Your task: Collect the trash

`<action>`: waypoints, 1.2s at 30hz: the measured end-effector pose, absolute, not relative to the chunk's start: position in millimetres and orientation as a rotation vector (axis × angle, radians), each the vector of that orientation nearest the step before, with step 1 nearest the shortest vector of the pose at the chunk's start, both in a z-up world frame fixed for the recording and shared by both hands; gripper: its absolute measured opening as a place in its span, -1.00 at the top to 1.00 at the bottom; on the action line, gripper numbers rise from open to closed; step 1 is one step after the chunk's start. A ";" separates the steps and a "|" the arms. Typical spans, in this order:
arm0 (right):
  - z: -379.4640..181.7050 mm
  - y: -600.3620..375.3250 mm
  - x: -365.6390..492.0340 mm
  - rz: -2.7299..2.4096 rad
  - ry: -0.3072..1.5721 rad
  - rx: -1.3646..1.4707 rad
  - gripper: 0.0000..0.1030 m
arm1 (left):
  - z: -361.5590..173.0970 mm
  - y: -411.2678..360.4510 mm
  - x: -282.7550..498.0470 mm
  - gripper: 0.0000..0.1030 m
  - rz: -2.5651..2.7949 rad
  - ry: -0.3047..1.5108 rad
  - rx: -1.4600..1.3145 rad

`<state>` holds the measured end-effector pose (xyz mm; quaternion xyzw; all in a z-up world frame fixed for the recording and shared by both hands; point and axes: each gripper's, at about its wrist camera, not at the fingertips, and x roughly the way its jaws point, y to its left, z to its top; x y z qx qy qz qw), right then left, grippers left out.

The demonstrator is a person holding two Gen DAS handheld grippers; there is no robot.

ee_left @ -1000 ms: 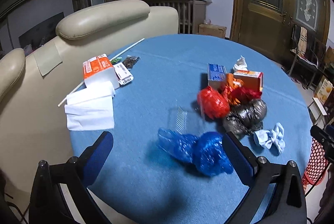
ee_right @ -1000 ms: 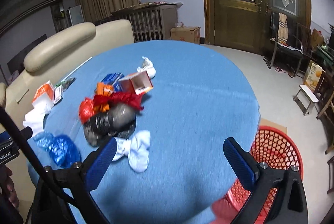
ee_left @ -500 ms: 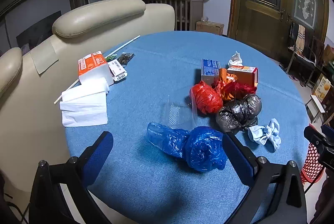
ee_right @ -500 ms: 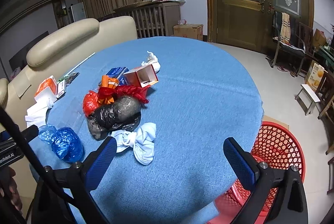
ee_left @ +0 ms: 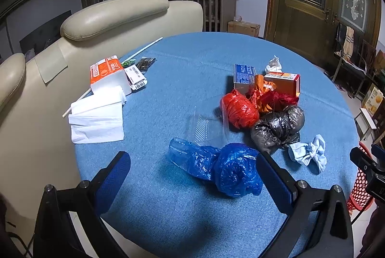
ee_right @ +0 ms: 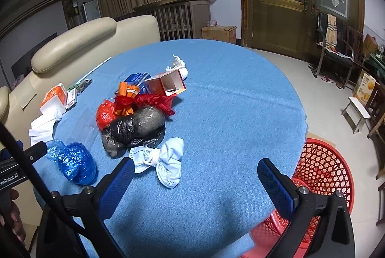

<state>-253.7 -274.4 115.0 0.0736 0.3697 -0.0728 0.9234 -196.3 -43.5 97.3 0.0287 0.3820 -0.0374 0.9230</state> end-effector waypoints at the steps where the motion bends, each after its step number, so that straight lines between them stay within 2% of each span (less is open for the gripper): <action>1: 115.0 -274.0 -254.0 -0.149 0.758 0.151 -1.00 | 97.7 -43.7 -196.7 -1.00 -0.078 0.783 0.059; 36: 110.5 -262.1 -253.7 -0.154 0.783 0.108 -1.00 | 100.9 -25.7 -205.4 -1.00 -0.074 0.767 -0.001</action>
